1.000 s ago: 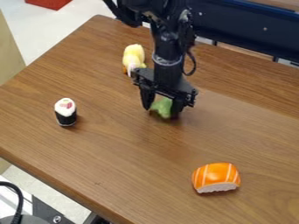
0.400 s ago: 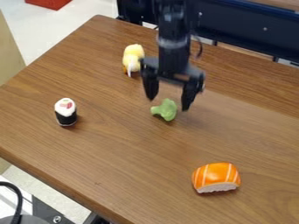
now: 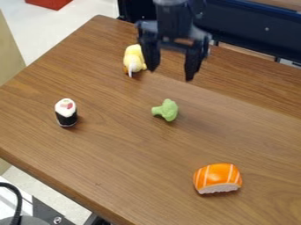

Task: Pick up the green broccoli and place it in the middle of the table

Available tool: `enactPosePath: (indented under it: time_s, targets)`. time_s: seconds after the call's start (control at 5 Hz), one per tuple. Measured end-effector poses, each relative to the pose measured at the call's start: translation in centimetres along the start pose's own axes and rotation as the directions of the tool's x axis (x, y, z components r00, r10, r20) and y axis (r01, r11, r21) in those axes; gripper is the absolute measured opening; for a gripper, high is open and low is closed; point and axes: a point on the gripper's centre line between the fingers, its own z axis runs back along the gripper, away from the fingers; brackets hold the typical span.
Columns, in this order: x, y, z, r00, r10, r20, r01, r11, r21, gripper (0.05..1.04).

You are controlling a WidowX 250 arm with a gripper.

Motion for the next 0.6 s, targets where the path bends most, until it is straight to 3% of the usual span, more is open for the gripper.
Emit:
enactPosePath:
  time_s: [0.2,0.6]
  targets:
    - [0.27,0.39,0.98,1.000,-0.002,-0.014,0.002,1.000,0.001,1.001]
    - [1.17,0.75,0.89,1.000,-0.006,0.000,0.006,1.000,0.026,1.001]
